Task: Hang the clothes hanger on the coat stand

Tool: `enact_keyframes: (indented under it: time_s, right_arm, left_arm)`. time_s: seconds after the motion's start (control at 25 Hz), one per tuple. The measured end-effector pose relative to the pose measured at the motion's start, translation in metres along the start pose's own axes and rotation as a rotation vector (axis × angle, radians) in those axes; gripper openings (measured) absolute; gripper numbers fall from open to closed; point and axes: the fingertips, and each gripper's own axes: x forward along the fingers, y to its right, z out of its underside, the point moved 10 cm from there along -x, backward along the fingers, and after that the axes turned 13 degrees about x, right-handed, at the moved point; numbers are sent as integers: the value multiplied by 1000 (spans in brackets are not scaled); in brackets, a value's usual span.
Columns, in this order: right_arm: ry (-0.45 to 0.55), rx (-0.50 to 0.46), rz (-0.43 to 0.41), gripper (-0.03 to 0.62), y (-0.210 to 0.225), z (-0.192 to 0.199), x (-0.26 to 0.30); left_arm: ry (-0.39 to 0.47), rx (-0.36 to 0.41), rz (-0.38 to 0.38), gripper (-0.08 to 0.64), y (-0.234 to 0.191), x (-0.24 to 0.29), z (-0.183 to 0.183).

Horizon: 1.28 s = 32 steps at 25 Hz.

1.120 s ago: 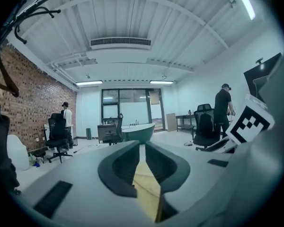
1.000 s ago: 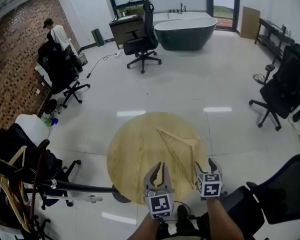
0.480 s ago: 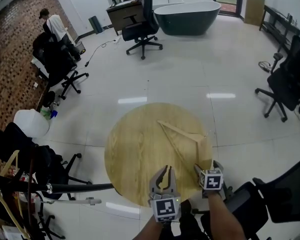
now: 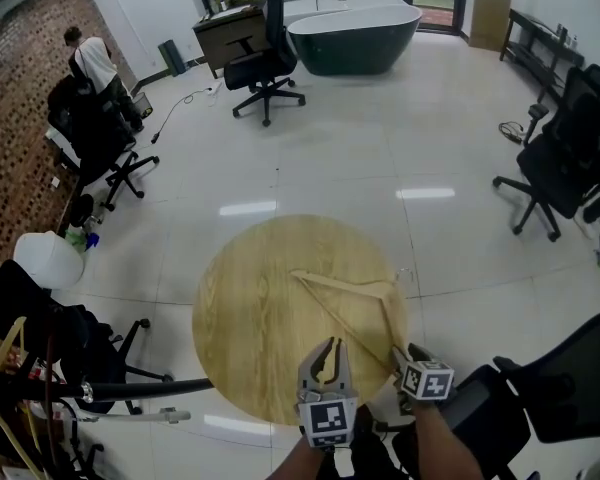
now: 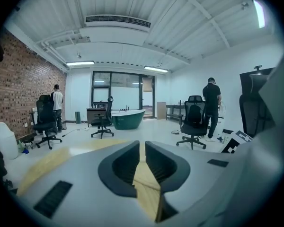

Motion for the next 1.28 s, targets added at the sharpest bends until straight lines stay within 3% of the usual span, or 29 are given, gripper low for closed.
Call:
enact_keyframes:
  time_s: [0.2, 0.56, 0.72, 1.28]
  right_arm:
    - [-18, -23, -16, 103, -5, 1, -3]
    - [-132, -44, -50, 89, -3, 1, -16]
    - [-165, -50, -52, 77, -3, 7, -49]
    - [116, -26, -192, 78, -56, -12, -191]
  left_arm:
    - [1, 6, 0, 49, 2, -1, -5]
    - [-6, 15, 3, 49, 4, -8, -12]
    - [4, 29, -5, 45, 4, -22, -30]
    - [64, 104, -37, 44, 27, -123, -103]
